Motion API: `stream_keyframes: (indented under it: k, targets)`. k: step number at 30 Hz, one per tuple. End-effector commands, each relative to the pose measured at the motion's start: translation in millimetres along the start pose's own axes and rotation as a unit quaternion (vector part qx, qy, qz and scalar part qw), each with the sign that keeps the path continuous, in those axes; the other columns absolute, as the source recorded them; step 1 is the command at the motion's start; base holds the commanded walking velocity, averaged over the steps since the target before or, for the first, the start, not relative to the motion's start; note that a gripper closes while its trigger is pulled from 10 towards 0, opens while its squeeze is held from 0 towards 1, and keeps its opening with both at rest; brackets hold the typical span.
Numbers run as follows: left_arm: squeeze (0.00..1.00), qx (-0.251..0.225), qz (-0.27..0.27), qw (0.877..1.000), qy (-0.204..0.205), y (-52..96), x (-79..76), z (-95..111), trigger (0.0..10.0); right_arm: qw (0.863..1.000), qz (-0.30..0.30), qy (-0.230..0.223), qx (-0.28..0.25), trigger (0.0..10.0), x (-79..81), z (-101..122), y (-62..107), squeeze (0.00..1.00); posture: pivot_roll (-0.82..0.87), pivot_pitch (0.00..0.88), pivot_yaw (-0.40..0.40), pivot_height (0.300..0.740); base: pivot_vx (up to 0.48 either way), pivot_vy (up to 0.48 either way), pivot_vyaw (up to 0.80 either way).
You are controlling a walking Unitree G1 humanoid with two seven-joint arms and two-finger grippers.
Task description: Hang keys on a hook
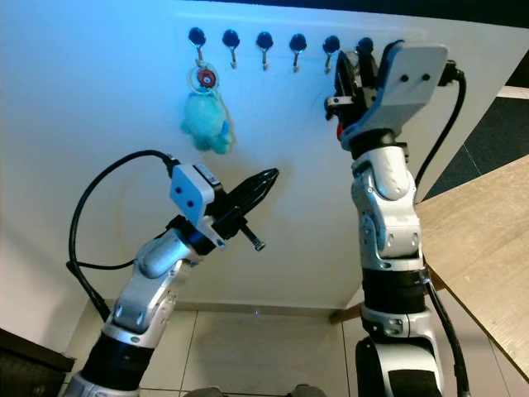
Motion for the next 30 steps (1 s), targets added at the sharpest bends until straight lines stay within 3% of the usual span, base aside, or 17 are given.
stream_keyframes:
  k: [1, 10, 22, 30]
  targets:
    - [0.0, -0.005, -0.006, 1.0, 0.005, -3.8, -5.3, 2.5, 10.0, 1.0, 0.006, -0.008, 0.005, 10.0, 3.3, -1.6, -1.0, 0.0, 0.03, 0.082, -0.042, 0.74, 0.0, 0.0, 0.0]
    - [0.0, -0.002, -0.007, 1.0, 0.007, -4.3, -6.0, 2.9, 10.0, 0.999, 0.026, -0.013, 0.032, 10.0, 10.9, -11.5, -1.7, 0.0, 0.03, 0.081, -0.042, 0.74, 0.0, 0.0, 0.0]
    - [0.0, 0.002, -0.006, 1.0, 0.006, -5.2, -5.5, 2.6, 10.0, 0.998, 0.016, -0.018, 0.053, 10.0, 7.2, -20.3, -3.8, 0.0, 0.03, 0.081, -0.039, 0.74, 0.0, 0.0, 0.0]
    - [0.0, 0.006, -0.006, 1.0, 0.008, -5.5, -5.0, 2.0, 10.0, 0.995, 0.054, -0.016, 0.079, 10.0, 21.1, -27.6, -6.4, 0.0, 0.03, 0.08, -0.041, 0.74, 0.0, 0.0, 0.0]
Point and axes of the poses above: a point about 5 cm out from each wrist's last joint towards the gripper, its own y axis pointing back from the gripper into the wrist, its own z axis along the axis of the wrist's last joint, x = y × z, the point moved 5 cm from there along -y, pointing out of the wrist towards the gripper, and after that the axes turned 12 degrees about y, right-handed, at the moved point
